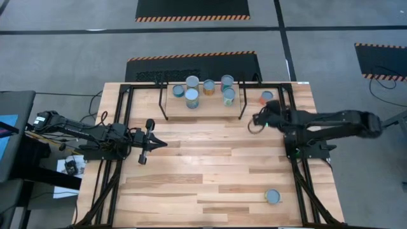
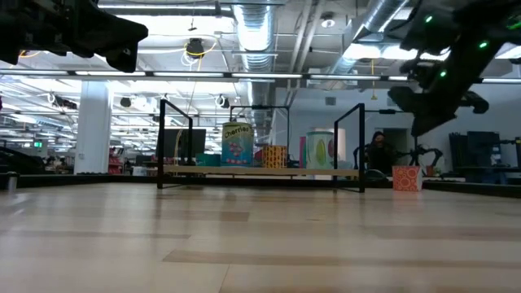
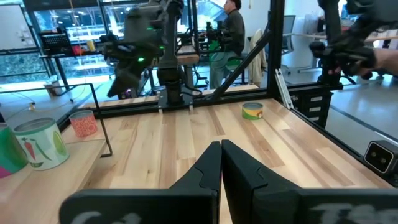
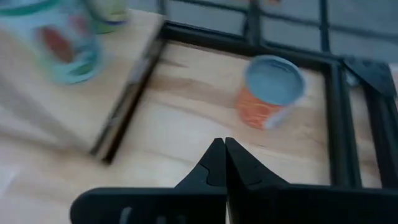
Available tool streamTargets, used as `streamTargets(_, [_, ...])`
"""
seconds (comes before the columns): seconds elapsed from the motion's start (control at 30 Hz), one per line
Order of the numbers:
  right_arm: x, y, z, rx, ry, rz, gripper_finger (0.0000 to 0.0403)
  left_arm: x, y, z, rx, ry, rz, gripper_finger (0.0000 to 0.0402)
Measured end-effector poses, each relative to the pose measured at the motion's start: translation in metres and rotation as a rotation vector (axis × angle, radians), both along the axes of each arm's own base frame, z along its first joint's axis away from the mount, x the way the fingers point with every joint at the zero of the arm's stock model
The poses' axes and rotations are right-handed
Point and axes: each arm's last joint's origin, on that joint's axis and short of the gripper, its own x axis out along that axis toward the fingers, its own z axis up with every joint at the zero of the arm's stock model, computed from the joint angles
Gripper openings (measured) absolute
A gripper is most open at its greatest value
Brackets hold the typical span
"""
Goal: Pick and place cans onto a shelf
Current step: Put the canned meatballs on the shelf
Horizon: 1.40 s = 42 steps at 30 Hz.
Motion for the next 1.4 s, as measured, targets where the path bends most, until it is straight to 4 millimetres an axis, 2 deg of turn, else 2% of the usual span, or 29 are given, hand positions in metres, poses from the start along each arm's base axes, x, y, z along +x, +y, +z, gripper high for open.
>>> streamTargets(0.23, [-0.01, -0.045, 0.0, 0.089, -0.062, -0.13, 0.0038, 0.0, 0.0, 0.0, 0.0, 0.0, 0.001, 0.0002])
streamTargets(0.57, [-0.012, -0.076, -0.015, 0.113, -0.092, -0.317, 0.0138, 0.0, 0.0, 0.0, 0.003, 0.0, 0.001, 0.0002])
streamTargets(0.73, [-0.009, -0.093, -0.026, 0.111, -0.149, -0.414, 0.0165, 0.0, 0.0, 0.0, 0.003, 0.0, 0.001, 0.0002])
streamTargets(0.87, [-0.006, -0.103, -0.037, 0.119, -0.163, -0.464, 0.0163, 0.0, 0.0, 0.0, 0.003, -0.001, 0.001, 0.0002])
streamTargets(1.07, [-0.006, -0.111, -0.047, 0.114, -0.156, -0.536, 0.0136, 0.0, 0.0, 0.0, 0.004, 0.0, 0.001, 0.0002])
streamTargets(1.4, [-0.007, -0.108, -0.041, 0.12, -0.121, -0.439, 0.0117, 0.0, 0.0, 0.0, 0.005, -0.001, 0.001, 0.0002])
